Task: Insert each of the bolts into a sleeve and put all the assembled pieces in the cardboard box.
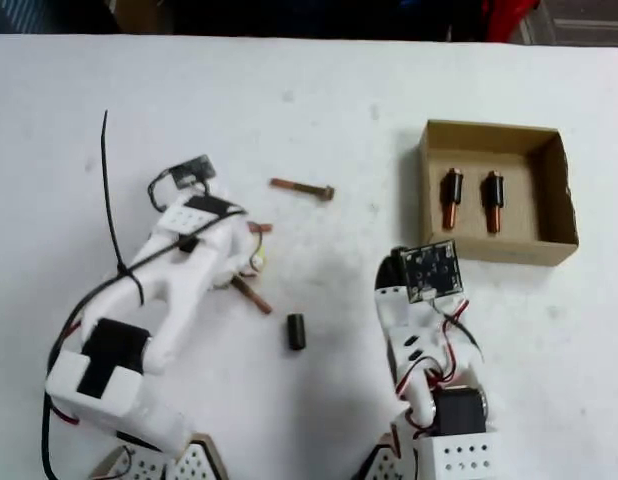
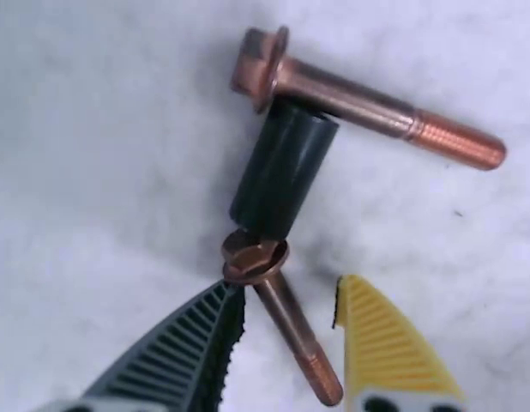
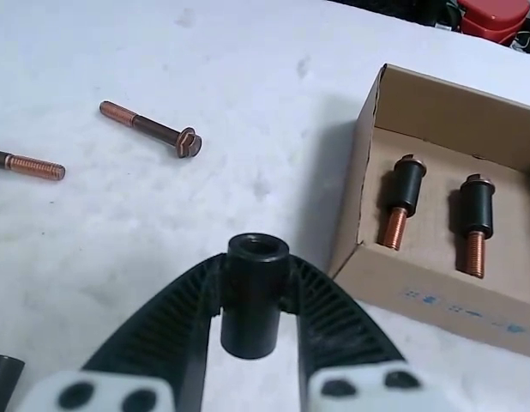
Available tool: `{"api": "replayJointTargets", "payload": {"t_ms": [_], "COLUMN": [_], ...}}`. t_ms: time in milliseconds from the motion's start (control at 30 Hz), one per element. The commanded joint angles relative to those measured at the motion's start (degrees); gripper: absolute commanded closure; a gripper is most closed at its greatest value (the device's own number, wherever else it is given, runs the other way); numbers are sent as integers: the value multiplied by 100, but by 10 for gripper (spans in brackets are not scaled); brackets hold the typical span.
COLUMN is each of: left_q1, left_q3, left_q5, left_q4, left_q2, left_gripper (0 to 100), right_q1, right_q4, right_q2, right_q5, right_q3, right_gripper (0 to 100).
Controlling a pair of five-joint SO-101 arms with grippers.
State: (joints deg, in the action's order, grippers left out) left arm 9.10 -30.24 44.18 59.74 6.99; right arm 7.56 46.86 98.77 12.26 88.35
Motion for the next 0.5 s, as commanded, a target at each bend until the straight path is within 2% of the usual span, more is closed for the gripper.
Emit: {"api": "replayJointTargets", "payload": {"t_ms": [0, 400, 467], "left_q1": [-75, -136, -110], "left_q3": [202, 484, 475], "left_q5": [62, 62, 62], "left_q4": [-132, -141, -132], "left_q2": [163, 620, 620], "left_gripper": [805, 808, 845], "right_q1": [-66, -66, -66], "right_q4": [-136, -136, -136], "right_q2": [40, 40, 40], "right_q5": [-9, -9, -9], "right_q3": [-53, -53, -53], "right_gripper": [983, 983, 983]}}
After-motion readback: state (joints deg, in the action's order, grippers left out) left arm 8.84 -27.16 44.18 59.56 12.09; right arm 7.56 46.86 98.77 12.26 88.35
